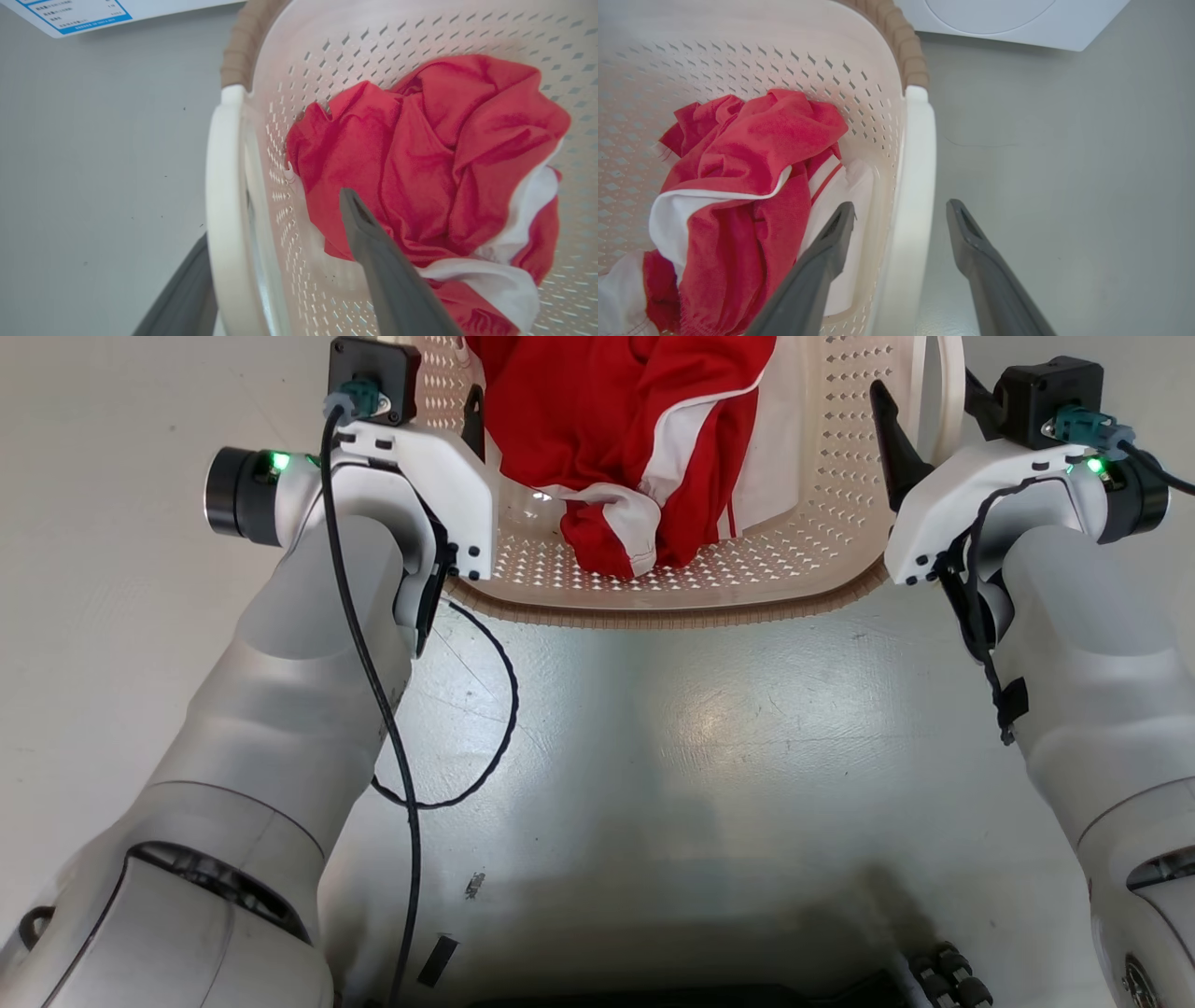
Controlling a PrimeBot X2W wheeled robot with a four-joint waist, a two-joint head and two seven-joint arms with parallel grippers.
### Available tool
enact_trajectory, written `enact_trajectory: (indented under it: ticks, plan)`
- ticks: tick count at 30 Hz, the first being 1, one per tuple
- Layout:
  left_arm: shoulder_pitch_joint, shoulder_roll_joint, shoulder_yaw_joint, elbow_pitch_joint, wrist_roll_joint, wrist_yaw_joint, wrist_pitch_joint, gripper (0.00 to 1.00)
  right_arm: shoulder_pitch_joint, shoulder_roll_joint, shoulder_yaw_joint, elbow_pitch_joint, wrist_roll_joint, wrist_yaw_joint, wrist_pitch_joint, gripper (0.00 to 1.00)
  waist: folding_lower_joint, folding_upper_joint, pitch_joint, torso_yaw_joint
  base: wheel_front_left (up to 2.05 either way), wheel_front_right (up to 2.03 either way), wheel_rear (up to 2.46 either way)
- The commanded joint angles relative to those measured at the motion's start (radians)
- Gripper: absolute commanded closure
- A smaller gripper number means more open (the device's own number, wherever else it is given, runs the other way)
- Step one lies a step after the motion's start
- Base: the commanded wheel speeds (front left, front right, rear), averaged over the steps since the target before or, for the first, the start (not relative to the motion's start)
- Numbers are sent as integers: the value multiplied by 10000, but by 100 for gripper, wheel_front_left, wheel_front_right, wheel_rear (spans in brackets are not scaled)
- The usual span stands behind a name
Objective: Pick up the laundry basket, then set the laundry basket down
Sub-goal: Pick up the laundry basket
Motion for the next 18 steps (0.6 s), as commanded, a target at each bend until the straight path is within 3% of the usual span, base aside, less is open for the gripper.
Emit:
enact_trajectory:
  ticks: [1,15,16,17,18]
  plan:
    - [-61,216,38,-34,-67,0,31,0,173,260,104,22,117,62,26,0,0,0,5,-5,0,0,0]
    - [-272,215,-448,199,-410,77,208,0,-128,426,56,478,133,62,50,0,0,0,19,-48,0,0,0]
    - [-285,215,-483,208,-425,85,201,1,-134,436,46,498,136,62,58,26,0,0,27,-50,0,0,0]
    - [-299,215,-517,221,-439,91,195,62,-140,444,1,519,157,62,75,100,0,0,34,-55,0,0,0]
    - [-295,215,-585,256,-432,84,271,100,-126,447,-5,552,110,62,171,100,0,0,38,-65,0,0,0]
